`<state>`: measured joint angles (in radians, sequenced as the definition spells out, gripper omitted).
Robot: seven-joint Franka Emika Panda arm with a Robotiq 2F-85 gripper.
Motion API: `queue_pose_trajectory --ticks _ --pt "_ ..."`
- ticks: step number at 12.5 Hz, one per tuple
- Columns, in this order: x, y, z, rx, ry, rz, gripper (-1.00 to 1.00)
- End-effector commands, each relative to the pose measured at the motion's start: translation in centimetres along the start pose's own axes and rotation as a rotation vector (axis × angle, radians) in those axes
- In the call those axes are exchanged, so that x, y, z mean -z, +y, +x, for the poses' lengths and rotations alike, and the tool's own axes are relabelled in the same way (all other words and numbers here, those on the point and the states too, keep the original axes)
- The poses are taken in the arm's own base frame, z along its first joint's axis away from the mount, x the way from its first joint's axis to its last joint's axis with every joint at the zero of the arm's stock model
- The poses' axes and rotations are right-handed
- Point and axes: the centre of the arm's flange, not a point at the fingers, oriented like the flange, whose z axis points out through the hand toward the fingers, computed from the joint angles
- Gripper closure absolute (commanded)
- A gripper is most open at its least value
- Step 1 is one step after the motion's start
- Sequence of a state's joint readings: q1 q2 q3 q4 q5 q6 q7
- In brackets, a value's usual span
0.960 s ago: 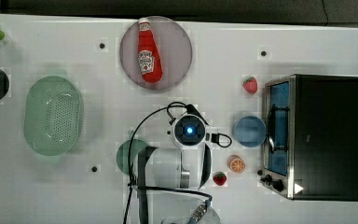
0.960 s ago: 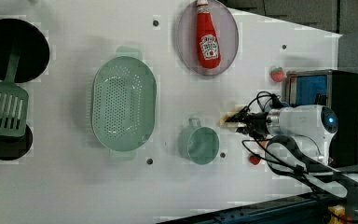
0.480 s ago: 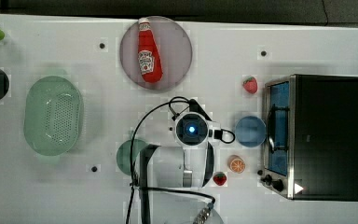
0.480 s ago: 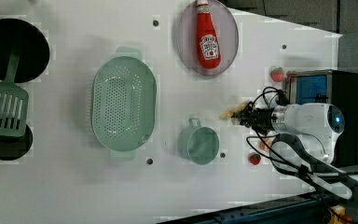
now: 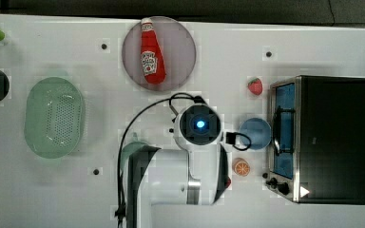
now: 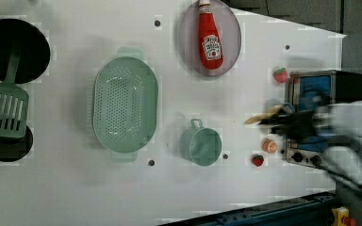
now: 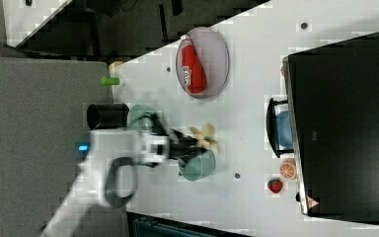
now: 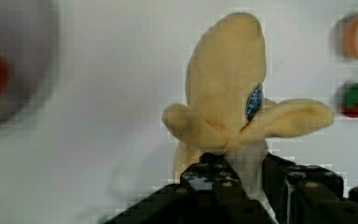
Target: Pick banana from table and place on oven.
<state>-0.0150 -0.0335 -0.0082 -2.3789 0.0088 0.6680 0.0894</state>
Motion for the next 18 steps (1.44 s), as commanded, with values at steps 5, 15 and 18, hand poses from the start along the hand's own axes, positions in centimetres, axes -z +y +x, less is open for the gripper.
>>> queue_pose_trajectory --ticks 5,15,18 --pt "23.9 2.4 0.9 -0.043 0.075 0.084 0.62" --pt "17.9 20.2 20.9 0.028 0.070 0.069 0.62" --pt "15.2 24.2 25.0 0.163 0.135 0.026 0.62"
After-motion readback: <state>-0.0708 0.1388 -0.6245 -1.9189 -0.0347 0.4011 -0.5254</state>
